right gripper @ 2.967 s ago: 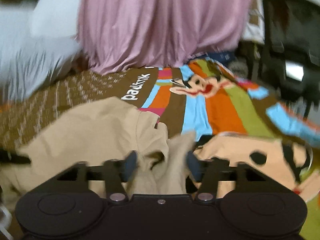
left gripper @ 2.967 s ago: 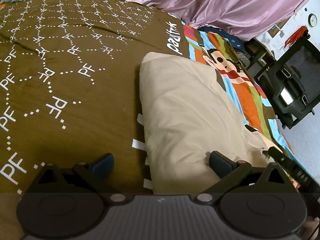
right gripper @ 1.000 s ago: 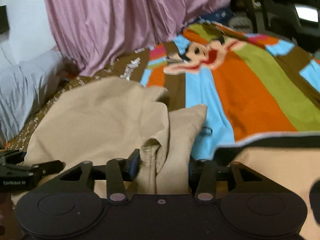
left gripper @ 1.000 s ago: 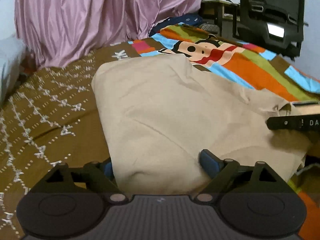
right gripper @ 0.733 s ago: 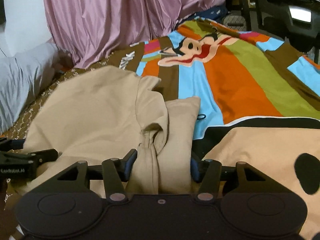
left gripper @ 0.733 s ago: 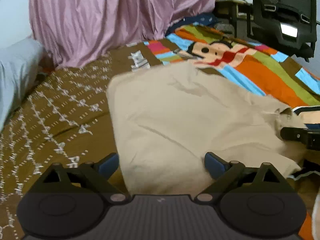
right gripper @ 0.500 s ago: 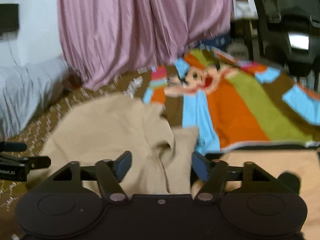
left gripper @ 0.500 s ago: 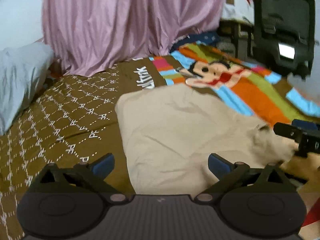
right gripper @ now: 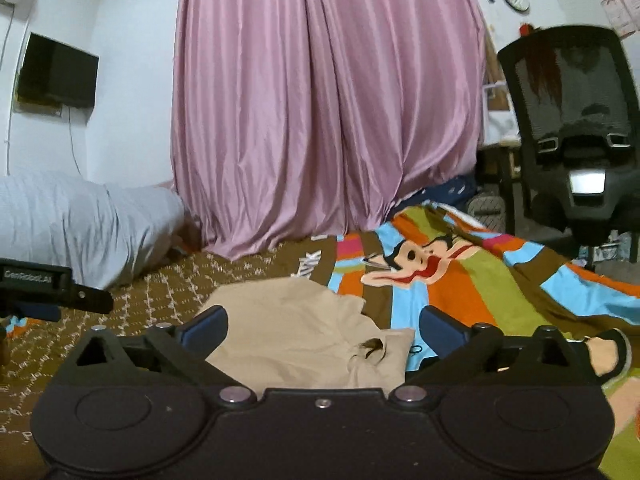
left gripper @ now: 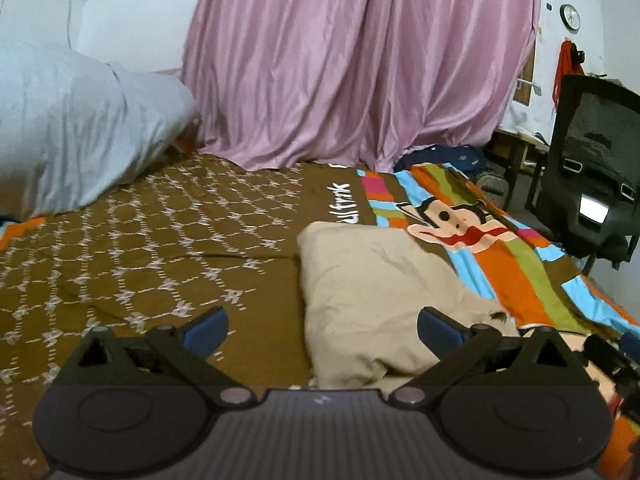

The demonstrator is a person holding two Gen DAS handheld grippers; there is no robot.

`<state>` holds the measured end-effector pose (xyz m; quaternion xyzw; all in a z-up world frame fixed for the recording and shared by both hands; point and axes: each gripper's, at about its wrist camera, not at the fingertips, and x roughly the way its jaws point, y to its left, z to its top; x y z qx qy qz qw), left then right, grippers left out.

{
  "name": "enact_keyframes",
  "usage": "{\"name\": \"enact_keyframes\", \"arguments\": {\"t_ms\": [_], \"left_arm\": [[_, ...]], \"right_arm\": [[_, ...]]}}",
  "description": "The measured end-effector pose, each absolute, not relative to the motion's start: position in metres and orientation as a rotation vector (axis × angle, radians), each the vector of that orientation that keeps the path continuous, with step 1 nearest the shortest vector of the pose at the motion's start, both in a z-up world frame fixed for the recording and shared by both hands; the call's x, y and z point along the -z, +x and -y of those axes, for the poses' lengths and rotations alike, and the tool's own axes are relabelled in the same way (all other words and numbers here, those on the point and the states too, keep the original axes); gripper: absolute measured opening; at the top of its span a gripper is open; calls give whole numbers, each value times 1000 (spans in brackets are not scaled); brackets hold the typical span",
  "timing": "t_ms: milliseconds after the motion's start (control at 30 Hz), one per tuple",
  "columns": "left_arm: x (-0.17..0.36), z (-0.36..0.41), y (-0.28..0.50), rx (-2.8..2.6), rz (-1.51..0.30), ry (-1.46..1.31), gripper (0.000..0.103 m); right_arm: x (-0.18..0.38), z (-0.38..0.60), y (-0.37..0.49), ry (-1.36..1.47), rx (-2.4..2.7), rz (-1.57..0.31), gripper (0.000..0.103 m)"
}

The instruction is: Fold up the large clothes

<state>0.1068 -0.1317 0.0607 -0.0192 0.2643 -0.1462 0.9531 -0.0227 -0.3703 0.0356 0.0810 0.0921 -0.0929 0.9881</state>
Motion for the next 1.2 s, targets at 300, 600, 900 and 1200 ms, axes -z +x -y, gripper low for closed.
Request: {"name": "enact_keyframes", "arguments": {"t_ms": [300, 600, 900, 1200], "left_arm": [[-51, 93, 38, 318, -548, 42, 103], [-33, 62, 3, 286, -557, 42, 103], [2, 59, 11, 205, -548, 76, 103], [1, 59, 5, 248, -526, 70, 103]], "right_arm": [[-40, 334, -79, 194, 252, -175, 102], [-42, 298, -112, 89, 297, -198, 102], [-17, 279, -83, 40, 224, -404, 102], [-12, 278, -80, 62, 228, -423, 102]]}}
